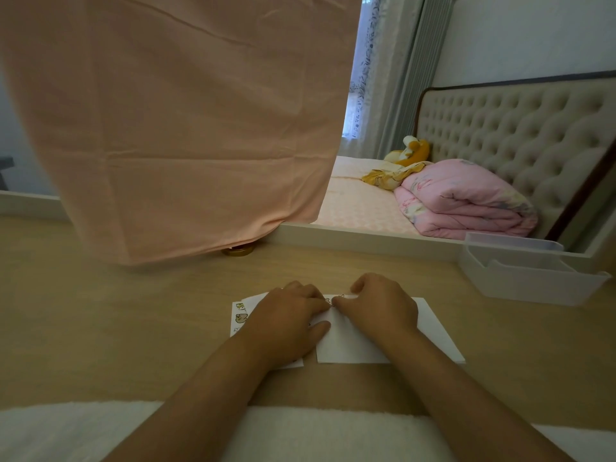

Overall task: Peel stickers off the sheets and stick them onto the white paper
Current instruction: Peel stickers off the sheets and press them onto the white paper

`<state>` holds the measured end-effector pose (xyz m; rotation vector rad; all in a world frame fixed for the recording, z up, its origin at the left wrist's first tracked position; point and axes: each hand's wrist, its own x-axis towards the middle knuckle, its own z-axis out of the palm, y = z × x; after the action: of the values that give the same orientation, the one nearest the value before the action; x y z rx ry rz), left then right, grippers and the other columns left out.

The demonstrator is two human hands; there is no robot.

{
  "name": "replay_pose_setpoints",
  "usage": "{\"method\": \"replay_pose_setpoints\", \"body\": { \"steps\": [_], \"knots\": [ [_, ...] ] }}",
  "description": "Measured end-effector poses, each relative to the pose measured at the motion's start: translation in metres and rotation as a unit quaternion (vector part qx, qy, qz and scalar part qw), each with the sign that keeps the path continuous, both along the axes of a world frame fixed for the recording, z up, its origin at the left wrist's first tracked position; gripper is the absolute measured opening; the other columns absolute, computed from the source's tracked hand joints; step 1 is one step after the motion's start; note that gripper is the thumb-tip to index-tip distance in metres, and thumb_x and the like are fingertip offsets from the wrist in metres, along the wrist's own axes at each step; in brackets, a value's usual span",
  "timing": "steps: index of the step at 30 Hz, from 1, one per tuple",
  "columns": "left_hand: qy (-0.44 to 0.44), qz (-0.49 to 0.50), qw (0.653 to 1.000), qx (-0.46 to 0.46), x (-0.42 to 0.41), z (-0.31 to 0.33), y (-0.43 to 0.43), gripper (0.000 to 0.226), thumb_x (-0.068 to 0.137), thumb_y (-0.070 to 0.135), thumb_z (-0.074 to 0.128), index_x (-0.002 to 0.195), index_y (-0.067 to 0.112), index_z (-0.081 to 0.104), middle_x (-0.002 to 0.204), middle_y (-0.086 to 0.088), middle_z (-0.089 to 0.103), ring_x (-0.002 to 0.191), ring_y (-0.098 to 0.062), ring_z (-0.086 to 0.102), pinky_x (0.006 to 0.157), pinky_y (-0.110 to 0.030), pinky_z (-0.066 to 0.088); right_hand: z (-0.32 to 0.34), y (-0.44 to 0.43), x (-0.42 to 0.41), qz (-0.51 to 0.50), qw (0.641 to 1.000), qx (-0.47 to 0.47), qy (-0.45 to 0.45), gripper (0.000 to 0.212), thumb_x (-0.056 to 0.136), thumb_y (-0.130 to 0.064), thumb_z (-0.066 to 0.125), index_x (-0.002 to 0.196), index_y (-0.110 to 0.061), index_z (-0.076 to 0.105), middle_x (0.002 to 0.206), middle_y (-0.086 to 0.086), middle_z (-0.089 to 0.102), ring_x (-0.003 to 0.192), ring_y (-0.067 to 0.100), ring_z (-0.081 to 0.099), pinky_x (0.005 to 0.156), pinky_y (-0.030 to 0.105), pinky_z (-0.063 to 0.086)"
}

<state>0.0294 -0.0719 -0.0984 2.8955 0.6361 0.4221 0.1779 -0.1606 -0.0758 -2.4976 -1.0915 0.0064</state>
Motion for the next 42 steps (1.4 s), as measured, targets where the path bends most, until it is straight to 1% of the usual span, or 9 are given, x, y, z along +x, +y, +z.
{"method": "replay_pose_setpoints", "body": {
  "steps": [2, 8, 10, 14, 19, 23, 29, 33, 42],
  "knots": [
    [0.010, 0.004, 1.000, 0.005, 0.001, 0.001, -0.002, 0.043, 0.100, 0.044, 0.046, 0.141, 0.031, 0.052, 0.140, 0.011, 0.051, 0.123, -0.011, 0.043, 0.103, -0.034, 0.037, 0.003, -0.006, 0.000, 0.022, 0.999, -0.003, -0.050, 0.043, 0.089, -0.053, 0.067, 0.123, -0.029, 0.059, 0.118, -0.007, 0.065, 0.109, 0.017, 0.062, 0.077, 0.027, 0.041],
    [0.020, 0.004, 1.000, 0.020, 0.003, 0.000, -0.003, 0.048, 0.102, 0.042, 0.041, 0.148, 0.030, 0.043, 0.142, 0.008, 0.045, 0.123, -0.013, 0.040, 0.102, -0.033, 0.035, 0.002, -0.017, 0.007, 0.236, 0.959, -0.013, -0.155, 0.037, 0.099, -0.034, 0.055, 0.136, -0.031, 0.055, 0.135, -0.008, 0.053, 0.121, 0.014, 0.050, 0.094, 0.030, 0.041],
    [0.031, 0.001, 0.999, 0.020, 0.002, 0.000, -0.003, 0.049, 0.103, 0.041, 0.039, 0.150, 0.030, 0.041, 0.144, 0.007, 0.042, 0.127, -0.013, 0.037, 0.104, -0.033, 0.032, 0.000, -0.019, 0.007, 0.279, 0.942, -0.079, -0.170, 0.042, 0.104, -0.035, 0.043, 0.144, -0.029, 0.049, 0.147, -0.006, 0.046, 0.130, 0.017, 0.042, 0.106, 0.035, 0.034],
    [0.060, 0.000, 0.998, 0.023, 0.000, 0.001, -0.006, 0.052, 0.105, 0.042, 0.031, 0.155, 0.028, 0.033, 0.155, 0.007, 0.034, 0.137, -0.013, 0.030, 0.113, -0.033, 0.026, -0.008, -0.029, 0.014, 0.291, 0.931, -0.177, -0.129, 0.054, 0.108, -0.044, 0.023, 0.160, -0.029, 0.019, 0.167, -0.008, 0.017, 0.150, 0.014, 0.018, 0.122, 0.039, 0.015],
    [0.098, 0.015, 0.995, -0.012, 0.001, -0.002, -0.012, 0.063, 0.104, 0.056, 0.018, 0.160, 0.028, 0.015, 0.167, 0.010, 0.011, 0.153, -0.008, 0.007, 0.125, -0.036, 0.005, -0.015, -0.033, 0.014, 0.298, 0.926, -0.209, -0.096, 0.063, 0.106, -0.053, 0.013, 0.161, -0.029, -0.005, 0.168, -0.011, -0.010, 0.153, 0.006, -0.014, 0.125, 0.043, -0.008],
    [0.137, 0.033, 0.990, -0.012, 0.002, -0.005, -0.015, 0.067, 0.103, 0.059, 0.011, 0.161, 0.028, 0.002, 0.168, 0.010, -0.002, 0.154, -0.007, -0.004, 0.126, -0.039, -0.003, -0.016, -0.032, 0.015, 0.298, 0.930, -0.203, -0.074, 0.063, 0.106, -0.053, 0.015, 0.160, -0.030, -0.007, 0.167, -0.013, -0.013, 0.152, 0.004, -0.014, 0.125, 0.041, -0.007],
    [0.109, 0.070, 0.991, 0.020, 0.003, 0.001, -0.014, 0.059, 0.106, 0.051, 0.018, 0.159, 0.025, 0.021, 0.167, 0.007, 0.014, 0.154, -0.009, 0.006, 0.126, -0.040, 0.000, -0.017, -0.031, 0.018, 0.298, 0.932, -0.197, -0.065, 0.064, 0.106, -0.054, 0.017, 0.161, -0.030, -0.006, 0.167, -0.014, -0.013, 0.152, 0.003, -0.012, 0.125, 0.042, -0.005],
    [0.088, 0.034, 0.995, -0.033, 0.008, 0.001, -0.014, 0.059, 0.107, 0.046, 0.020, 0.161, 0.024, 0.010, 0.168, 0.008, 0.003, 0.153, -0.005, -0.005, 0.125, -0.031, -0.004, -0.016, -0.032, 0.017, 0.302, 0.930, -0.197, -0.066, 0.063, 0.106, -0.054, 0.015, 0.161, -0.029, -0.006, 0.167, -0.012, -0.012, 0.153, 0.005, -0.012, 0.125, 0.044, -0.005],
    [0.142, 0.027, 0.988, -0.059, 0.007, -0.004, -0.011, 0.063, 0.106, 0.051, 0.019, 0.160, 0.028, -0.003, 0.167, 0.013, -0.010, 0.151, -0.002, -0.013, 0.125, -0.035, -0.007, -0.010, -0.035, 0.022, 0.256, 0.932, -0.220, -0.129, 0.067, 0.105, -0.056, 0.012, 0.162, -0.021, 0.003, 0.169, -0.005, -0.003, 0.155, 0.011, -0.006, 0.125, 0.051, -0.003]
  ]
}}
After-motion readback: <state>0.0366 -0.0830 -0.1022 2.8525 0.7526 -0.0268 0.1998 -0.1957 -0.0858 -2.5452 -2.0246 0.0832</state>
